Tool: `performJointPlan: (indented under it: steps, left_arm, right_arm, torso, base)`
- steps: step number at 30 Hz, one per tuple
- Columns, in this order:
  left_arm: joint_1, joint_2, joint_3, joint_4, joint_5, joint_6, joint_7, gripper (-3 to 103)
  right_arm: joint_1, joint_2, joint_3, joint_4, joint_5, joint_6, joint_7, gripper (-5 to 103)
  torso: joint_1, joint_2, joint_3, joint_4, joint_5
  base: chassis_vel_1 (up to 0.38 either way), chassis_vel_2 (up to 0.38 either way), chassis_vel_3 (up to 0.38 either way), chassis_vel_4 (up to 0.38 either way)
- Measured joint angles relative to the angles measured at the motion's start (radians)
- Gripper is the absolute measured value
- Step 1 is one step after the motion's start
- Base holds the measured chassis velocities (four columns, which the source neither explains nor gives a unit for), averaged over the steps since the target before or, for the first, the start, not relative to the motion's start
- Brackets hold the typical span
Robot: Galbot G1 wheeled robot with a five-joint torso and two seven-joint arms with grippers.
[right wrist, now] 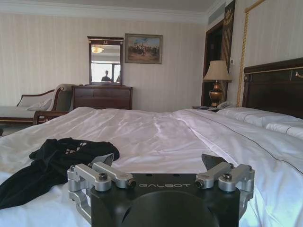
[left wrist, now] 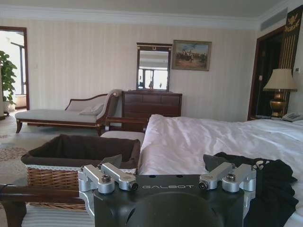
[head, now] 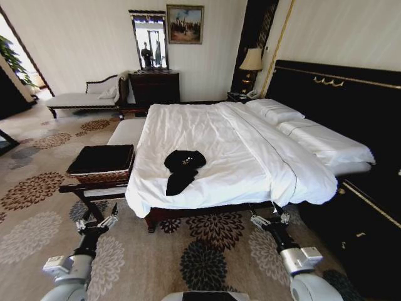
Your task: Fold the clothes on the bed and place them into the basket.
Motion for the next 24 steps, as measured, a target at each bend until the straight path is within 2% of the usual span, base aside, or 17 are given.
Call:
performJointPlan:
  steps: [14,24]
  left_arm:
    - [0.0,-0.007,0.003,0.006,0.004,-0.003,0.0,97]
    - [0.002,-0.013,0.001,0.01,0.004,-0.005,0.0,97]
  right_arm:
    - [0.003,0.01,-0.004,-0.017,-0.031,0.009,-0.006,100]
    - [0.008,0.005,-0.004,-0.016,-0.005,0.003,-0.008,100]
  torso:
    - [0.0,0.0,0.0,-0.0001,0.0001]
    - [0.0,0.0,0.0,0.0001,0.0001]
  base:
    - [-0.095,0.078,0.082,-0.089]
    - [-0.071,0.074,0.071,-0.071]
